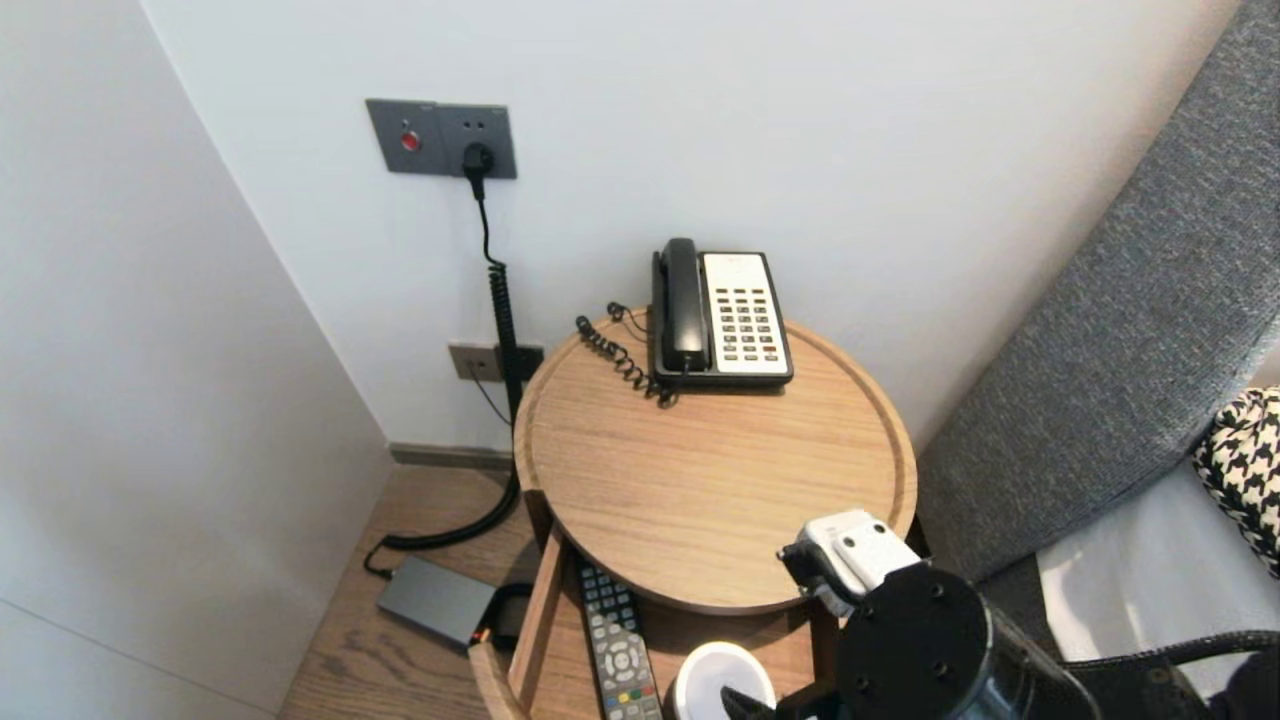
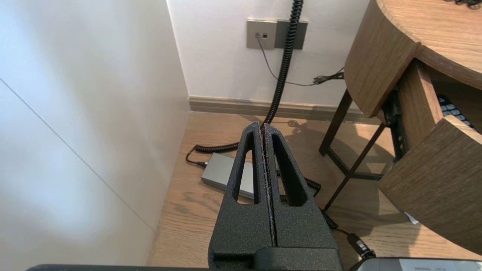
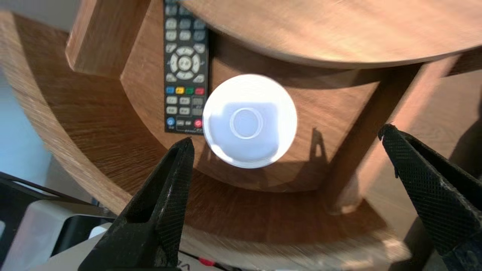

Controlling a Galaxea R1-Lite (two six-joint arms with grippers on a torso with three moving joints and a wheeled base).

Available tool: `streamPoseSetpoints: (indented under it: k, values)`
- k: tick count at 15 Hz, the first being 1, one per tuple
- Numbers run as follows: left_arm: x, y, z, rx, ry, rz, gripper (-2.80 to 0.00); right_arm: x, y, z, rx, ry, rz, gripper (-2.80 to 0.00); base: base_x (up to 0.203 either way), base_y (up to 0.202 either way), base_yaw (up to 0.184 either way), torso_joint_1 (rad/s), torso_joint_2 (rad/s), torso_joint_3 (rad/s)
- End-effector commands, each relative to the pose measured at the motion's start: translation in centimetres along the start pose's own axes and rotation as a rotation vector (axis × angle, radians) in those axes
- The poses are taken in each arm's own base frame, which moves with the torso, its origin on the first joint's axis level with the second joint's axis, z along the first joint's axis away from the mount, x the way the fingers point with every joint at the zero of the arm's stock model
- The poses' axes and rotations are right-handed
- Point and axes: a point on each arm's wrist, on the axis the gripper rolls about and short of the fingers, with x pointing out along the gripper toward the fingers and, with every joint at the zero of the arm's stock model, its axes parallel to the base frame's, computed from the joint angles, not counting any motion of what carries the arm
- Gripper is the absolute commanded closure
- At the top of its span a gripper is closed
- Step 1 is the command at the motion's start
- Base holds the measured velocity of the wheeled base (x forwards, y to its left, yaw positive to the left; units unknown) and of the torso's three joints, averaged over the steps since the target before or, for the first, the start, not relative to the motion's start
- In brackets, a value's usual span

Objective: Put the remote controls on the table in the drawer one by one, then close the nightstand drawer

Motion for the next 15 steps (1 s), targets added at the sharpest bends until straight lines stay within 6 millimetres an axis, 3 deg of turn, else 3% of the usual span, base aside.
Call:
streamPoseSetpoints:
  k: [1, 2, 3, 6, 10, 15]
  values:
    - [0.1, 0.0, -0.3, 0.000, 0.011, 0.000, 0.00, -1.8, -1.4, 1.5, 0.068, -0.071, 0.004, -2.80, 0.000, 0.000, 0.000, 0.000, 0.00, 0.000]
    - [0.1, 0.0, -0.3, 0.000, 0.011, 0.000, 0.00, -2.1, -1.8, 1.9, 0.089, -0.091, 0.003, -2.80, 0.000, 0.000, 0.000, 0.000, 0.00, 0.000]
    - [0.1, 0.0, -0.3, 0.000, 0.011, 0.000, 0.00, -2.6, -2.1, 2.4, 0.105, -0.111, 0.008, 0.00, 0.000, 0.000, 0.000, 0.000, 0.00, 0.000]
    - [0.1, 0.0, -0.3, 0.000, 0.011, 0.000, 0.00, -3.6, -3.3, 3.7, 0.172, -0.152, 0.023, 0.00, 0.000, 0.000, 0.000, 0.000, 0.00, 0.000]
    - [0.1, 0.0, -0.3, 0.000, 0.011, 0.000, 0.00, -4.6, -3.5, 4.2, 0.227, -0.148, 0.058, 0.00, 0.000, 0.000, 0.000, 0.000, 0.00, 0.000]
    - [0.1, 0.0, -0.3, 0.000, 0.011, 0.000, 0.00, -7.7, -4.1, 4.6, 0.285, 0.084, 0.160, 0.00, 0.000, 0.000, 0.000, 0.000, 0.00, 0.000]
